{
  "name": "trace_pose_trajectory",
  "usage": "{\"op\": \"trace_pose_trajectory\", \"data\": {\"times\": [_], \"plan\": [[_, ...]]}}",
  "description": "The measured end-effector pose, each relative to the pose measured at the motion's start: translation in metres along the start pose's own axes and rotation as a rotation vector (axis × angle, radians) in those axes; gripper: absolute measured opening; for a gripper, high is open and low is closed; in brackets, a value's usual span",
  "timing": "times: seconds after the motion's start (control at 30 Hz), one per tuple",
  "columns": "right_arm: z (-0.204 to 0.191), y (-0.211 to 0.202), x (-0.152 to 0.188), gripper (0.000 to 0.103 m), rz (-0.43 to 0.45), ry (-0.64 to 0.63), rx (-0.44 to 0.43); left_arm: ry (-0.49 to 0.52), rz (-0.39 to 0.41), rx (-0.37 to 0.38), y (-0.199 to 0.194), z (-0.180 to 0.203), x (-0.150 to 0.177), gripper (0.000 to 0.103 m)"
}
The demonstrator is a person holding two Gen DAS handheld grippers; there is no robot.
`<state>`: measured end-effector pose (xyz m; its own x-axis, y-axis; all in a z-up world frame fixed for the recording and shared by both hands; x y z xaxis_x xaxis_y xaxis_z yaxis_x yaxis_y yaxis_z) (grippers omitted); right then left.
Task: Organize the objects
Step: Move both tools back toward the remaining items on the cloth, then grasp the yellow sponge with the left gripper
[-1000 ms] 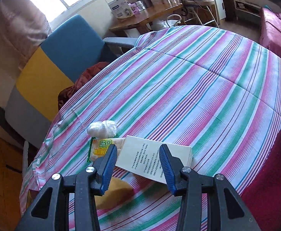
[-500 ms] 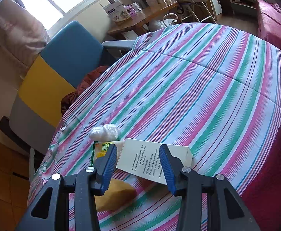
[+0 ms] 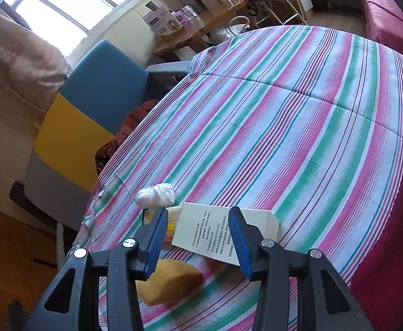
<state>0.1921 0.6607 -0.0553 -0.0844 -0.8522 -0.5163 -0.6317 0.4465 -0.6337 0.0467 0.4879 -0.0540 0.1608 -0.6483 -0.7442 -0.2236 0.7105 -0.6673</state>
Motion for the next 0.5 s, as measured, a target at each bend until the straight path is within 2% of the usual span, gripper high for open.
{"op": "trace_pose_trajectory", "data": {"times": [0.27, 0.33, 0.37, 0.4, 0.5], "plan": [[0.003, 0.002, -0.001, 0.046, -0.006, 0.018, -0.004, 0.041, -0.016, 0.072, 0.04, 0.021, -0.007, 0.09], [0.003, 0.002, 0.0, 0.046, -0.01, 0.021, -0.005, 0.03, -0.045, 0.094, 0.049, 0.021, -0.003, 0.078], [0.003, 0.002, 0.0, 0.046, -0.011, 0.022, -0.007, 0.018, -0.067, 0.114, 0.052, 0.021, -0.001, 0.056], [0.003, 0.002, 0.0, 0.046, -0.01, 0.018, -0.006, 0.007, -0.089, 0.122, 0.053, 0.02, 0.003, 0.045], [0.002, 0.003, 0.001, 0.046, -0.016, 0.006, -0.003, -0.041, -0.079, 0.134, 0.041, 0.011, 0.011, 0.043]]}}
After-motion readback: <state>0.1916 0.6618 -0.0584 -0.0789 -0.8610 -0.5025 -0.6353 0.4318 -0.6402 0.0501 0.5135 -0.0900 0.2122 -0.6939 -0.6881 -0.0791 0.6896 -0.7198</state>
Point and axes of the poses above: each gripper's, at about its wrist camera, not at the fingertips, and y roughly the way its jaws point, z to its right, x to its underside, the point moved 2 cm from there along y, roughly the way its jaws point, and after that the axes turned 9 degrees about z, right-handed, at the moved point
